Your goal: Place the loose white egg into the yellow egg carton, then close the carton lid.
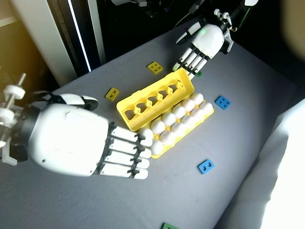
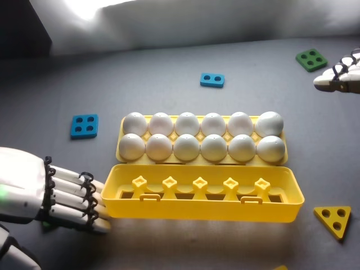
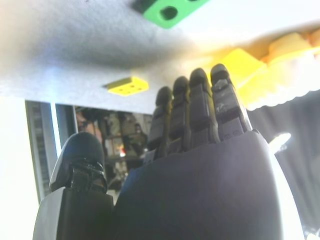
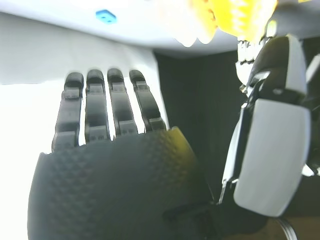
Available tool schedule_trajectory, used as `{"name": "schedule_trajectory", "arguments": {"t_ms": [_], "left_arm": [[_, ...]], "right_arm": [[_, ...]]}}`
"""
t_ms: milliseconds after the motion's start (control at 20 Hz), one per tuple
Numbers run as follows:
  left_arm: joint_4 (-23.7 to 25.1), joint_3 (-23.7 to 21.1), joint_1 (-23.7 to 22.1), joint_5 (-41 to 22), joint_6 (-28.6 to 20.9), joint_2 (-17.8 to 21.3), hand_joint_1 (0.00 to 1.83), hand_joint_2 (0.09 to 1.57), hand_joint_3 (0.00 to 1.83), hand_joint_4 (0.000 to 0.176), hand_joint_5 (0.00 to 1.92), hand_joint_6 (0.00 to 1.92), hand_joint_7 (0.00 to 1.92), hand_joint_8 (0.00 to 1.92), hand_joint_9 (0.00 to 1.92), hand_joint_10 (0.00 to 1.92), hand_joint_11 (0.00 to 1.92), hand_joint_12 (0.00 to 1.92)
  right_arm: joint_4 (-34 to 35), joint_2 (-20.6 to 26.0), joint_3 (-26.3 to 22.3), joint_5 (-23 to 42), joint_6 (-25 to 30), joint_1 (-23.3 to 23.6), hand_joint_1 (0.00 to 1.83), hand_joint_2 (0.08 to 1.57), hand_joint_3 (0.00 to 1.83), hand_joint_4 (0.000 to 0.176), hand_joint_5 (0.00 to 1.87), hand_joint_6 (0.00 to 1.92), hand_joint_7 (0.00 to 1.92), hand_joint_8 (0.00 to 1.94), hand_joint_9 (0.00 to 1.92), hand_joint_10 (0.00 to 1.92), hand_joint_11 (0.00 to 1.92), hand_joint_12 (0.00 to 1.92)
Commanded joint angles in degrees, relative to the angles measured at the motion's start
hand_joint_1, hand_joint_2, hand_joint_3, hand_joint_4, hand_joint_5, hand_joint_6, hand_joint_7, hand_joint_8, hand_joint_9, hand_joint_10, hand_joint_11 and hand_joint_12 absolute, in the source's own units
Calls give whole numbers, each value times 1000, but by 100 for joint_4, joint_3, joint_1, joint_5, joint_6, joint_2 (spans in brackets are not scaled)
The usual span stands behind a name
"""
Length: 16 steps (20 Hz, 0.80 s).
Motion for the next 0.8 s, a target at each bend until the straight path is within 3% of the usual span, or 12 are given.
{"name": "schedule_trajectory", "arguments": {"t_ms": [0, 250, 550, 750], "left_arm": [[-303, -14, 14, -308, -5, 16, 0, 1344, 5, 0, 65, 9, 59, 13, 35, 12, 11, 5], [-279, -147, 18, -235, -4, -27, 0, 1339, 2, 0, 86, 0, 87, 1, 60, 6, 5, 4], [-275, -335, -57, -191, -47, -16, 0, 1338, 0, 0, 14, 3, 0, 0, 0, 0, 0, 0], [-317, -225, -284, -249, -188, -4, 0, 1338, 0, 0, 97, 8, 96, 12, 65, 11, 1, 0]], "right_arm": [[212, 97, -10, 85, 33, 27, 433, 797, 4, 0, 3, 1, 0, 0, 0, 0, 0, 0], [214, 97, -73, 20, -99, 8, 534, 805, 3, 0, 7, 2, 0, 0, 0, 0, 0, 0], [214, 96, -101, 37, -201, 3, 477, 853, 19, 0, 21, 5, 0, 0, 0, 0, 0, 0], [214, 95, -101, 30, -201, 2, 479, 878, 17, 0, 78, 17, 29, 9, 0, 0, 0, 0]]}}
